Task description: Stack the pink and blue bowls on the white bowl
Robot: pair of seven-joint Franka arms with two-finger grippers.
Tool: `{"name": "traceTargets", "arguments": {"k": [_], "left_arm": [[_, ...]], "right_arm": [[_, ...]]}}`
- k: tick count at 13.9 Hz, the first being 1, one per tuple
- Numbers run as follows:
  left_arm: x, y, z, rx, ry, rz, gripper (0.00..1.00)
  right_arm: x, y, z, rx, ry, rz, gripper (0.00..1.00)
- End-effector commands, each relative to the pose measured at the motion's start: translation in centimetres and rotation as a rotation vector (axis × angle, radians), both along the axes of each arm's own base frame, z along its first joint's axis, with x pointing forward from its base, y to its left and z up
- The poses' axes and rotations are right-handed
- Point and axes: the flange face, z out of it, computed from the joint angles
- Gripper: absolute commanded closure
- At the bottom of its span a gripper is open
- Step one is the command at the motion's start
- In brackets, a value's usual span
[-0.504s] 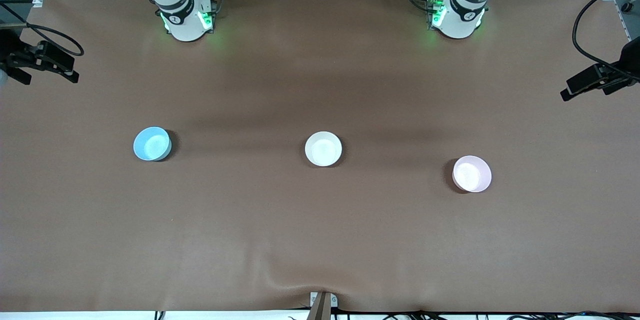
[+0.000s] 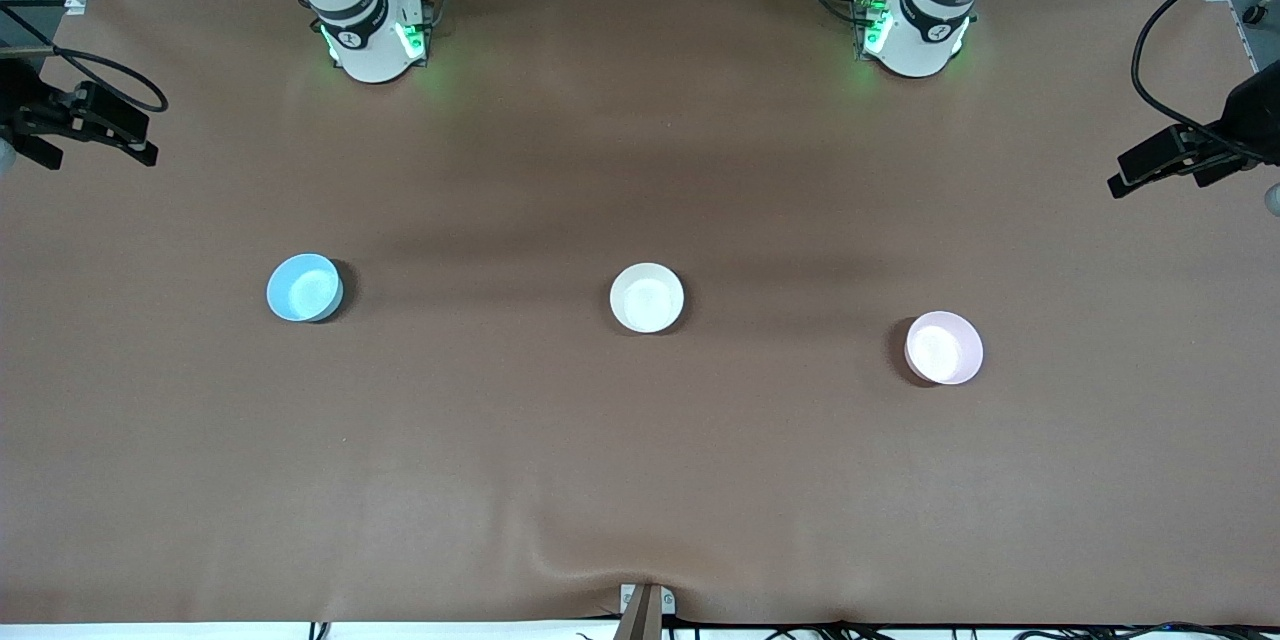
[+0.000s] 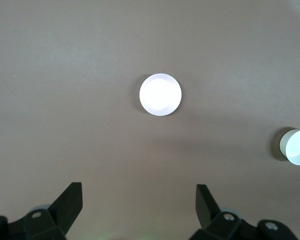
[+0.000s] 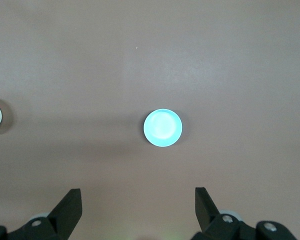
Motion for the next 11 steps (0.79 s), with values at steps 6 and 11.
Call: {"name": "traceTargets", "arguments": {"k": [6, 11], "left_arm": [[-0.2, -1.7, -1.0, 0.067, 0.042, -0.072, 0.0], [-0.4, -2.6, -2.2, 0.106, 0.019, -0.1, 0.0]], "right_arm": [[-0.1, 0.0, 0.2, -0.017, -0.001, 0.009, 0.0], [0.0, 0.0, 0.2, -0.017, 0.001, 0.01, 0.0]]}}
